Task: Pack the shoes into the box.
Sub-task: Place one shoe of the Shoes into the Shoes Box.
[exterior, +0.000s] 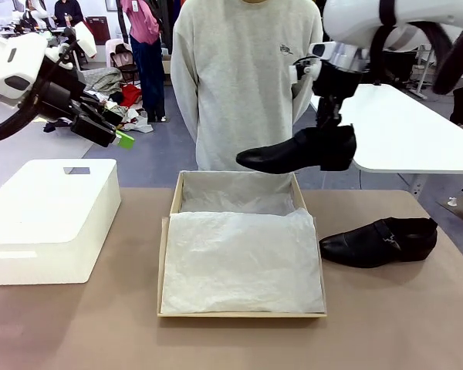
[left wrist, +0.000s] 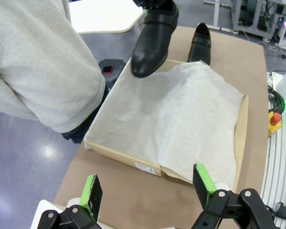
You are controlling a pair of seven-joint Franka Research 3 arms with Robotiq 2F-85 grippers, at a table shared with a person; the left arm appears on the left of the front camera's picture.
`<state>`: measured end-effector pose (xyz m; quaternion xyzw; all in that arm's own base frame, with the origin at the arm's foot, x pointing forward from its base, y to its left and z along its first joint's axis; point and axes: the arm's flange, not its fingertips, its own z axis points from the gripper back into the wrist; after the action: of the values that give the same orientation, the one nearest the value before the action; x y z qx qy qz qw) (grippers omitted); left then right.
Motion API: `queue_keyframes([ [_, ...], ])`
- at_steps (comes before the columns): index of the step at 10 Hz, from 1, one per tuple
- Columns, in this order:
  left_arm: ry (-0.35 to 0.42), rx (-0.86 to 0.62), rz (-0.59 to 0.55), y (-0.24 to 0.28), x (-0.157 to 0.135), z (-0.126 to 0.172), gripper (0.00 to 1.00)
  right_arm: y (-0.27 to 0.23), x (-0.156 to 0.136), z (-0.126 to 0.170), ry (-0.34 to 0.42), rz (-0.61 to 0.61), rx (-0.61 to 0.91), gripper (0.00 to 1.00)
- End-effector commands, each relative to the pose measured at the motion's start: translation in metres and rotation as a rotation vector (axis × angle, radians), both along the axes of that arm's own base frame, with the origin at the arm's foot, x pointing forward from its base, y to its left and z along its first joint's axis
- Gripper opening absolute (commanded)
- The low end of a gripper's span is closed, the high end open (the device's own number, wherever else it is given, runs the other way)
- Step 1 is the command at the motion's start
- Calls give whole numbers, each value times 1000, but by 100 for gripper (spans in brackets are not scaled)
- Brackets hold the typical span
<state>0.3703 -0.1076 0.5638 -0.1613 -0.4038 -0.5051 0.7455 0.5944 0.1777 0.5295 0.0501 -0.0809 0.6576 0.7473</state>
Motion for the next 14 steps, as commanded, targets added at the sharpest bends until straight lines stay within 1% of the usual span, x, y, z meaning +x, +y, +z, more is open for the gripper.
queue_keyframes([
  [1, -8, -15, -22, 2, 2, -1, 100, 28, 20, 2, -33, -53, -28, 0],
  [2, -8, -15, -22, 2, 2, -1, 100, 44, 27, -5, -39, -59, -29, 0],
  [4, -8, -15, -22, 2, 2, -1, 100, 69, 37, -30, -14, -53, -39, 0],
  [6, -8, -15, -22, 2, 2, -1, 100, 90, 38, -52, 14, -30, -64, 0],
  [9, -8, -15, -22, 2, 2, -1, 100, 104, 36, -77, 15, -33, -74, 0],
  [10, -8, -15, -22, 2, 2, -1, 100, 107, 36, -86, 27, -32, -71, 0],
  [12, -8, -15, -22, 2, 2, -1, 100, 112, 33, -97, 44, -24, -74, 0],
  [14, -8, -15, -22, 2, 2, -1, 100, 116, 33, -105, 57, -13, -46, 0],
])
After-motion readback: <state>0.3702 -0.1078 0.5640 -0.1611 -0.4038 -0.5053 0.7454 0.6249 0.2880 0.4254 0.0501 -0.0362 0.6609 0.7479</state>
